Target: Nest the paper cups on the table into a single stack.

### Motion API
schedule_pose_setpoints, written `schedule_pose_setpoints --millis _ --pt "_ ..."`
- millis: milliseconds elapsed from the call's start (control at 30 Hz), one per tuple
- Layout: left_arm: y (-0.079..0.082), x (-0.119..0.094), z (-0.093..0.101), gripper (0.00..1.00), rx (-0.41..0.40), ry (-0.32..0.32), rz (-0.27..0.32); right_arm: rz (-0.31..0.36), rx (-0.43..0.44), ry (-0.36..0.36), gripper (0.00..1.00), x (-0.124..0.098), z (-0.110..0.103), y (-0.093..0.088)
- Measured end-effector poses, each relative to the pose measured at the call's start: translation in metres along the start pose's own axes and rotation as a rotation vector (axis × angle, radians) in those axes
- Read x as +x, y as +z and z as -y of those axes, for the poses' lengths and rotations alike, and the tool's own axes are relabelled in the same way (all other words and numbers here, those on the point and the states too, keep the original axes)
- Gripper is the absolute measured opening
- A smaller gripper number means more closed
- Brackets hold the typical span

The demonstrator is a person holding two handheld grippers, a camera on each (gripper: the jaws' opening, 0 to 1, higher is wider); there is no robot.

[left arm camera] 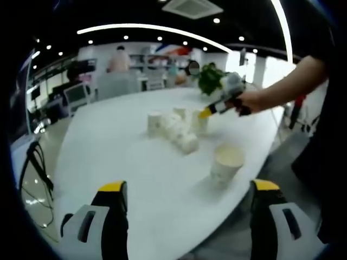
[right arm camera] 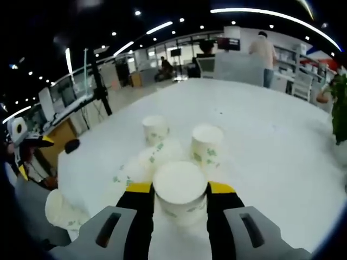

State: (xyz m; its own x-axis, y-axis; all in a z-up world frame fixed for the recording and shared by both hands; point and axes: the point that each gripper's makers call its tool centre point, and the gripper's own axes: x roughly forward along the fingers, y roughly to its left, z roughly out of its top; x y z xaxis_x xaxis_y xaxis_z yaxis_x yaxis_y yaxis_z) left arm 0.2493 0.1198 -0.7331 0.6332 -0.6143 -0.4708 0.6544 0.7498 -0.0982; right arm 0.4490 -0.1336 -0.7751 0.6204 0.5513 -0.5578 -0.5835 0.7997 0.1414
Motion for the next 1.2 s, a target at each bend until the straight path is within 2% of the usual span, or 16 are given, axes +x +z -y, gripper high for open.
schedule_pose_setpoints --millis 333,367,400,467,533,633,667,800,867,933,967,1033,1200 --pt "0.008 0.006 0.011 0.91 0.031 -0.055 0.011 0.082 0.092 -0.005 0.34 -0.027 -0.013 0.007" --pt "0.009 0.007 0.012 0.91 0.036 -0.061 0.016 0.104 0.115 -0.002 0.34 -0.031 -0.014 0.009" --pt "0.01 0.007 0.013 0.91 0.043 -0.067 0.018 0.175 0.189 0.008 0.34 -0.049 -0.023 0.019" --pt "0.017 0.011 0.015 0.91 0.054 -0.088 0.034 0.185 0.205 0.011 0.34 -0.054 -0.025 0.02" --pt "0.023 0.012 0.019 0.91 0.06 -0.104 0.043 0.249 0.284 0.051 0.34 -0.062 -0.035 0.03" --pt "0.031 0.014 0.027 0.91 0.055 -0.145 0.067 0.265 0.306 0.059 0.34 -0.074 -0.042 0.032" --pt "0.034 0.016 0.029 0.91 0.085 -0.153 0.072 0.282 0.333 0.068 0.34 -0.078 -0.046 0.034" --pt "0.04 0.02 0.036 0.9 0.109 -0.179 0.065 0.315 0.409 0.08 0.33 -0.089 -0.054 0.035" --pt "0.042 0.022 0.038 0.89 0.116 -0.19 0.066 0.354 0.464 0.094 0.33 -0.095 -0.057 0.038" --pt "0.047 0.023 0.038 0.89 0.098 -0.198 0.077 0.365 0.506 0.106 0.33 -0.099 -0.061 0.036" --pt "0.051 0.025 0.038 0.88 0.073 -0.203 0.094 0.384 0.527 0.116 0.33 -0.103 -0.063 0.039" --pt "0.056 0.026 0.036 0.86 0.072 -0.207 0.101 0.433 0.562 0.144 0.33 -0.111 -0.069 0.045" --pt "0.068 0.026 0.043 0.86 0.044 -0.235 0.136 0.464 0.597 0.187 0.33 -0.12 -0.085 0.048"
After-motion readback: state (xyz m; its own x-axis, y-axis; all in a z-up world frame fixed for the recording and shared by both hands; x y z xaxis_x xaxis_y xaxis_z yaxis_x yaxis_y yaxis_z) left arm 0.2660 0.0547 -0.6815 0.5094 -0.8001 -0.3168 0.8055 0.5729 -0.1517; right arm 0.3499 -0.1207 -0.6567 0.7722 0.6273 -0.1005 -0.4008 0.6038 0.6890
